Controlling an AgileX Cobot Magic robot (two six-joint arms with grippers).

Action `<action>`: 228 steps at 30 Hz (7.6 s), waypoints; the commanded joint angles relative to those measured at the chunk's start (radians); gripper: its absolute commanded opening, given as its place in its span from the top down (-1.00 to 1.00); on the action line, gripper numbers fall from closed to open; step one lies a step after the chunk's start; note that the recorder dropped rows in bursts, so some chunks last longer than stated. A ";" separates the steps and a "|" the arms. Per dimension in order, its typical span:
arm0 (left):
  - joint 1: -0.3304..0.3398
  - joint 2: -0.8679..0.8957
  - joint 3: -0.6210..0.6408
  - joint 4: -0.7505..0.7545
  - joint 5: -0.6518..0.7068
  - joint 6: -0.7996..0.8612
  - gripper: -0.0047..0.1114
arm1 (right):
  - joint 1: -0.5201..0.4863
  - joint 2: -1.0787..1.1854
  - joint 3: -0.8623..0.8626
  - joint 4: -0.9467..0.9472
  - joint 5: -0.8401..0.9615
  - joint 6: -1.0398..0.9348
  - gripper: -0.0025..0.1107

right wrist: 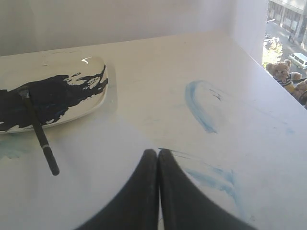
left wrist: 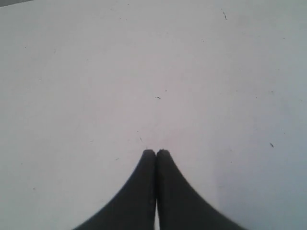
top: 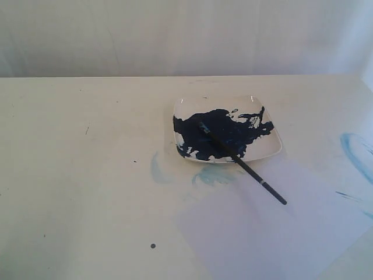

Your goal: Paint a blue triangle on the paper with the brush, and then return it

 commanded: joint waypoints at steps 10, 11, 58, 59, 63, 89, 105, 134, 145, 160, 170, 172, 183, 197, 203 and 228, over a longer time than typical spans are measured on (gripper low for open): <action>-0.007 -0.005 0.000 0.035 -0.791 -0.002 0.92 | -0.002 -0.005 0.005 -0.003 -0.007 0.005 0.96; -0.007 -0.005 0.000 0.035 -0.833 -0.014 0.92 | -0.002 -0.005 0.005 -0.003 -0.007 0.005 0.96; -0.779 2.010 -1.484 -1.098 0.052 2.290 0.19 | 0.029 -0.005 0.005 -0.003 -0.007 0.005 0.96; -0.779 2.027 -1.494 -1.065 0.041 2.290 0.14 | 0.029 -0.005 0.005 -0.003 -0.007 0.005 0.96; -0.779 2.086 -1.513 -1.021 -0.018 2.290 0.05 | 0.038 -0.005 0.005 -0.003 -0.007 0.005 0.96; -0.804 2.157 -1.562 -0.730 -0.158 2.288 0.07 | 0.060 -0.005 0.005 -0.003 -0.007 0.005 0.96; -0.814 2.228 -1.654 -0.743 -0.131 2.260 0.09 | 0.060 -0.005 0.005 -0.003 -0.007 0.005 0.96; -0.811 2.236 -1.654 -0.742 -0.180 2.271 0.44 | 0.060 -0.005 0.005 -0.001 -0.007 0.005 0.96; -0.811 2.236 -1.654 -0.742 -0.180 2.271 0.63 | 0.060 -0.005 0.005 -0.001 -0.007 0.005 0.96; -0.811 2.234 -1.654 -0.730 -0.182 2.288 0.91 | 0.060 -0.005 0.005 -0.001 -0.007 0.005 0.96; -0.813 2.185 -1.654 -0.782 -0.179 2.288 0.91 | 0.060 -0.005 0.005 -0.003 -0.007 0.005 0.96; -0.813 2.178 -1.654 -0.784 -0.179 2.288 0.91 | 0.060 -0.005 0.005 -0.003 -0.007 0.005 0.96; -0.809 2.102 -1.672 -0.924 -0.180 2.275 0.91 | 0.060 -0.005 0.005 -0.003 -0.007 0.005 0.96; -0.525 2.091 -1.862 -1.946 0.316 2.288 0.91 | 0.060 -0.005 0.005 -0.003 -0.007 0.012 0.96; -0.396 2.115 -1.862 -1.987 0.594 2.245 0.92 | 0.060 -0.005 0.005 -0.003 -0.007 0.012 0.96; -0.303 2.240 -1.862 -1.987 0.929 2.095 0.92 | 0.060 -0.005 0.005 -0.001 -0.007 0.012 0.96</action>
